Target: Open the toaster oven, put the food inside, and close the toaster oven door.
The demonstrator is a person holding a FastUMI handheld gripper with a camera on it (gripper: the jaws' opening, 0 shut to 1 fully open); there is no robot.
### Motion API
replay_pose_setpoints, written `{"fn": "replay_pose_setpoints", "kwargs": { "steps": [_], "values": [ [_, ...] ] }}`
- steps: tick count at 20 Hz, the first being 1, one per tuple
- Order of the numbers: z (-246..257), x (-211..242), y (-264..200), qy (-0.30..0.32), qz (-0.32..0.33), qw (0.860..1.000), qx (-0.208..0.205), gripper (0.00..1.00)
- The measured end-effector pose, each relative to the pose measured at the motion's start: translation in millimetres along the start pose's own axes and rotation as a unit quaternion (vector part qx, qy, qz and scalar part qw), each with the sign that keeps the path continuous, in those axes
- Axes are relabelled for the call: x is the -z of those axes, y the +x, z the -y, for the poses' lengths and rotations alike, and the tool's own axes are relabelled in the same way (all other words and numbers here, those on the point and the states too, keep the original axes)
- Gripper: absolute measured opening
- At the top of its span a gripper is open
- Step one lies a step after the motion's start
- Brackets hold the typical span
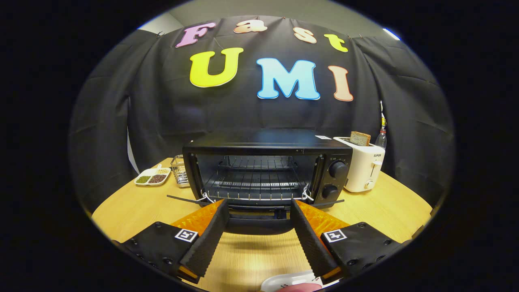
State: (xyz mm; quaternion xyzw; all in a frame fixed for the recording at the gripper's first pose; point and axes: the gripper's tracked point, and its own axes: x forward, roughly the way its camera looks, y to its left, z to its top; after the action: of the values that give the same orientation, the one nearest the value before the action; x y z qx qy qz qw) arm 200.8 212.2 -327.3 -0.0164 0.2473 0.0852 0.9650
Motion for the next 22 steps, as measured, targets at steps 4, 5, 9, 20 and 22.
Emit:
{"fn": "replay_pose_setpoints", "kwargs": {
  "steps": [4, 5, 9, 20, 22],
  "values": [
    [0, 23, -7, -0.011, -0.023, 1.000, -0.001, 0.97],
    [-1, 29, -9, -0.015, -0.031, 0.999, -0.002, 0.96],
    [0, 57, -13, -0.008, -0.076, 0.997, -0.006, 0.97],
    [15, 45, -77, 0.017, -0.095, 0.995, -0.034, 0.97],
    [26, 41, -96, 0.027, -0.098, 0.994, -0.037, 0.97]
  ]
}}
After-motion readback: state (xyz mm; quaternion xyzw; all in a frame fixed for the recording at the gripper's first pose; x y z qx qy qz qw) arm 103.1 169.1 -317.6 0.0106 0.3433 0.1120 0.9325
